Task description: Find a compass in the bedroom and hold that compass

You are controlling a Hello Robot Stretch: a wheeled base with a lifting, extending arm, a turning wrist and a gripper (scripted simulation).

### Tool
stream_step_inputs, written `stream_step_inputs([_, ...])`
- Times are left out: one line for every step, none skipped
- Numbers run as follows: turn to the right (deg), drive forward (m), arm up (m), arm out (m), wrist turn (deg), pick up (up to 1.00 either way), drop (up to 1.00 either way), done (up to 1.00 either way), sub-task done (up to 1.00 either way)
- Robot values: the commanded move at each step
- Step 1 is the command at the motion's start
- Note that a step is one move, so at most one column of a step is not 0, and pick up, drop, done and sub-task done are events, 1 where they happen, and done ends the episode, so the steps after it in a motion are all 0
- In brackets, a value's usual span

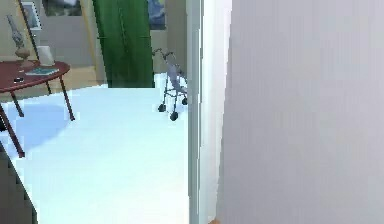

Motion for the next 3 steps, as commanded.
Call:
stream_step_inputs([45.0,0.00,0.00,0.00,0.0,0.00,0.00,0.00,0.00])
stream_step_inputs([45.0,0.00,0.00,0.00,0.0,0.00,0.00,0.00,0.00])
stream_step_inputs([45.0,0.00,0.00,0.00,0.0,0.00,0.00,0.00,0.00])
